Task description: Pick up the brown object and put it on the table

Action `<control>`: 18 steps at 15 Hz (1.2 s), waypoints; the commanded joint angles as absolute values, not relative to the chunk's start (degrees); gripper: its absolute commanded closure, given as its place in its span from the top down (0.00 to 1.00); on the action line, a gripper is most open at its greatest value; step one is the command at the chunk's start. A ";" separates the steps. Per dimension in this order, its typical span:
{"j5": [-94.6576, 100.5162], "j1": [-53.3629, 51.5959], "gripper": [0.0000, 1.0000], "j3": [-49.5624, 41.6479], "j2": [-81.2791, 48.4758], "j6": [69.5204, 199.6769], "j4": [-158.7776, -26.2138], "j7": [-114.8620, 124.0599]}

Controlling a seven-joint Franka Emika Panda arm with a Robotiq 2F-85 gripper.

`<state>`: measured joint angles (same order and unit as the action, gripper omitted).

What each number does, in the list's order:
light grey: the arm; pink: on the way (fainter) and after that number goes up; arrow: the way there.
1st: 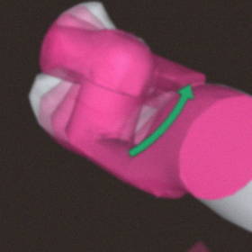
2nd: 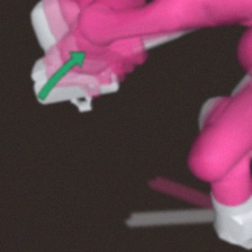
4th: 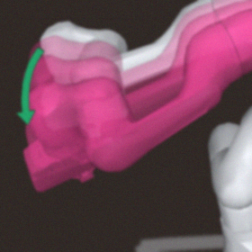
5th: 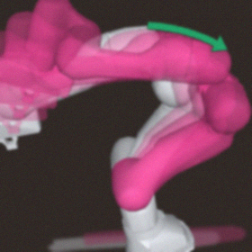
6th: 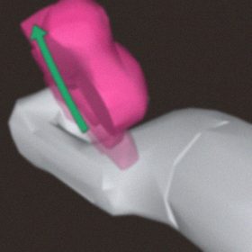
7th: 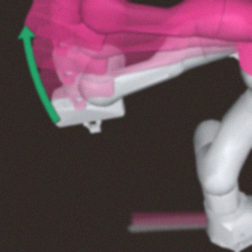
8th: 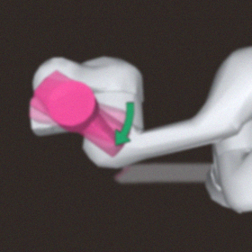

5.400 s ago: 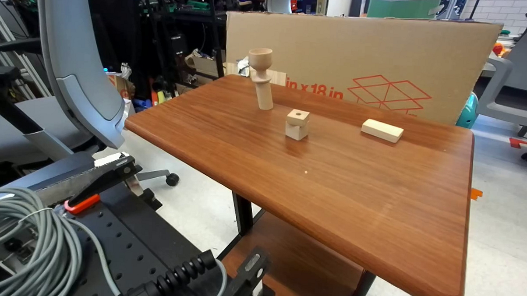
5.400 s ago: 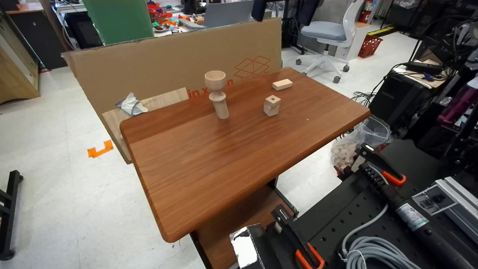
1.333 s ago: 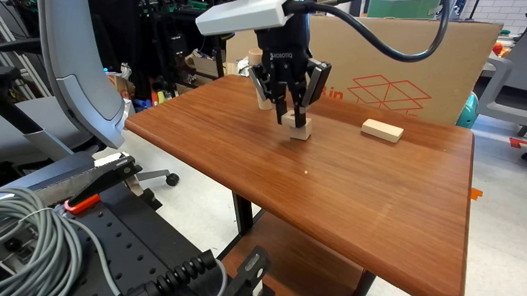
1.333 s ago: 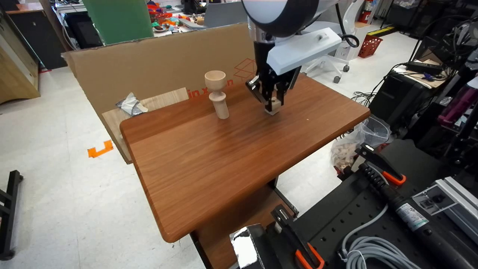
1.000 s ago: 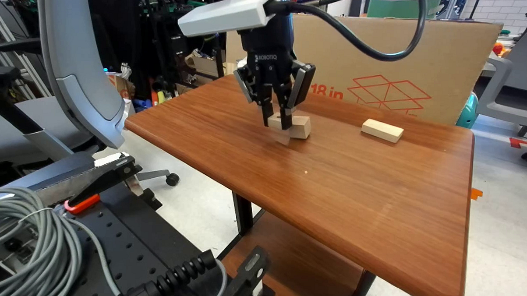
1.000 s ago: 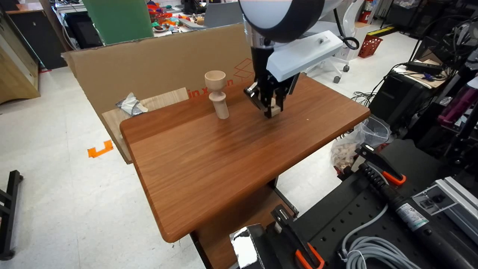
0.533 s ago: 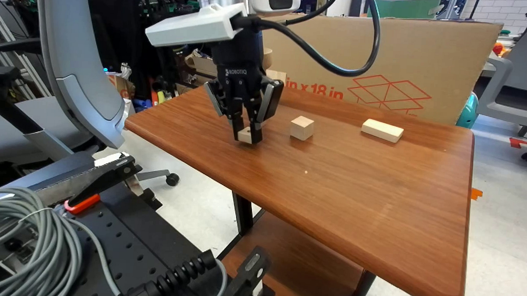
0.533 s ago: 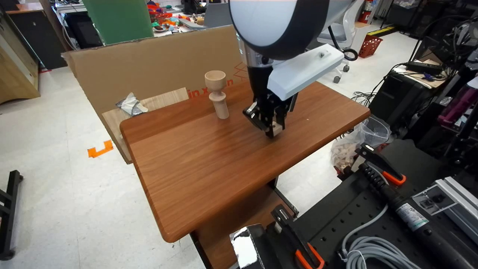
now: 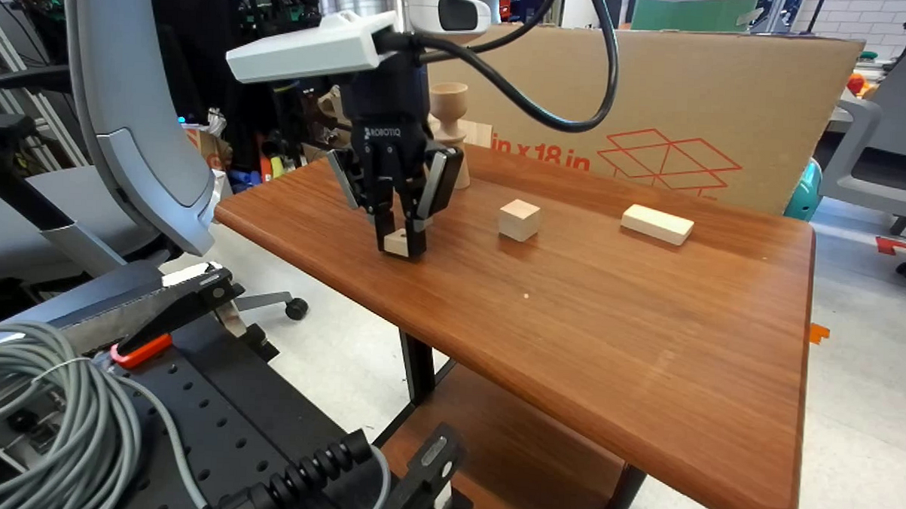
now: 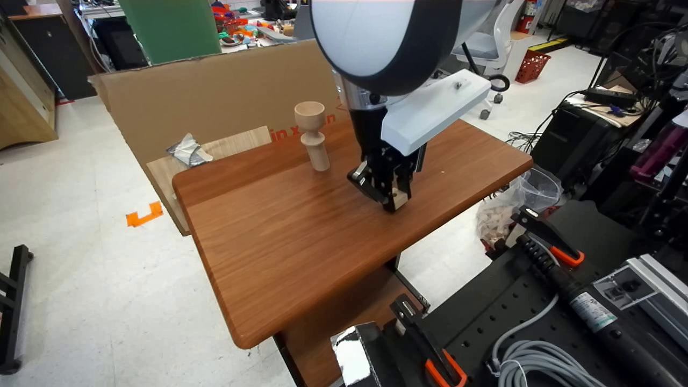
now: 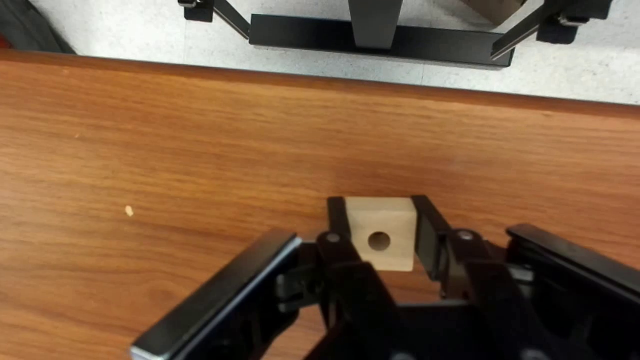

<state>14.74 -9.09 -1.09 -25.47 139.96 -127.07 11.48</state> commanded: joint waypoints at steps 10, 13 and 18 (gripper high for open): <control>15.20 -9.35 1.00 -1.28 -22.94 138.76 -127.96 10.57; 13.18 -7.15 1.00 -0.72 -15.89 140.17 -132.15 8.20; 7.56 -2.52 1.00 -0.06 -0.46 137.88 -138.66 -0.67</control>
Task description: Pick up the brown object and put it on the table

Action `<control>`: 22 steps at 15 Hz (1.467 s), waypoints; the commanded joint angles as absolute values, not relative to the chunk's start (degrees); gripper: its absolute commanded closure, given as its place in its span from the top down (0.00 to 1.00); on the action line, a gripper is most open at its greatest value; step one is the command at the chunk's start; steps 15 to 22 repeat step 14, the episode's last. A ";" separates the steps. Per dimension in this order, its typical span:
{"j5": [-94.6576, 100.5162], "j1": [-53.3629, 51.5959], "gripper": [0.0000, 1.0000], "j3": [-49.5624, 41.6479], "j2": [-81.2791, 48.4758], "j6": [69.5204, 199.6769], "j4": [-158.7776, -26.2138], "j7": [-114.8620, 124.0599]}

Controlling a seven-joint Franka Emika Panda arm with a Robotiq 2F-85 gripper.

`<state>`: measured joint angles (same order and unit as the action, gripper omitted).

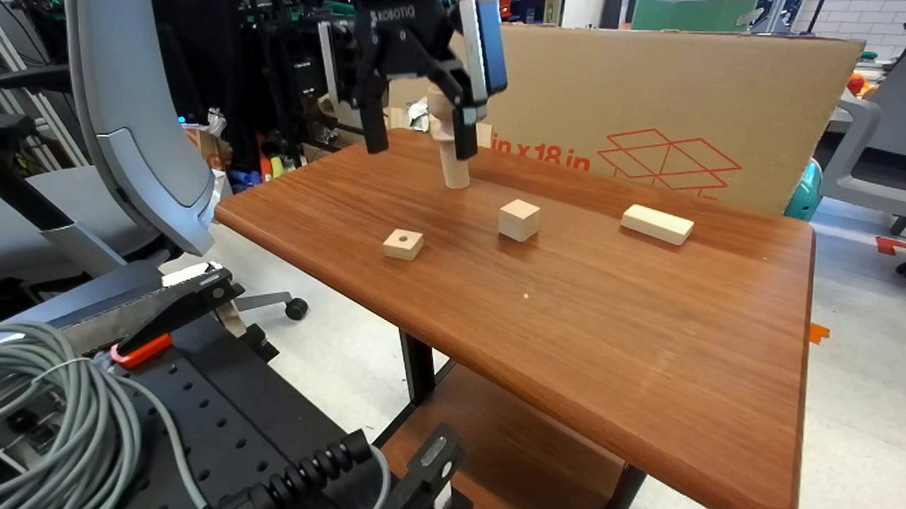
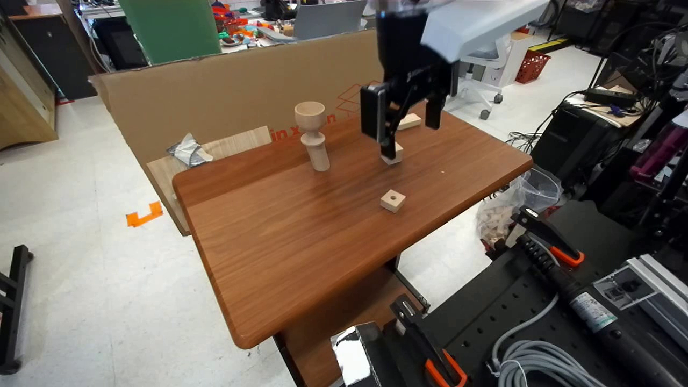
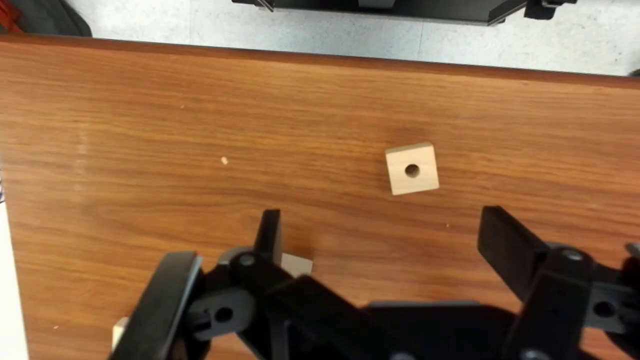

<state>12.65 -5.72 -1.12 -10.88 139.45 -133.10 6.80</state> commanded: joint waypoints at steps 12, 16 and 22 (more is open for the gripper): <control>-1.41 0.50 1.00 -2.66 6.45 131.75 -137.70 -14.38; -1.41 0.50 1.00 -2.63 6.33 131.75 -137.70 -14.38; -1.41 0.50 1.00 -2.63 6.33 131.75 -137.70 -14.38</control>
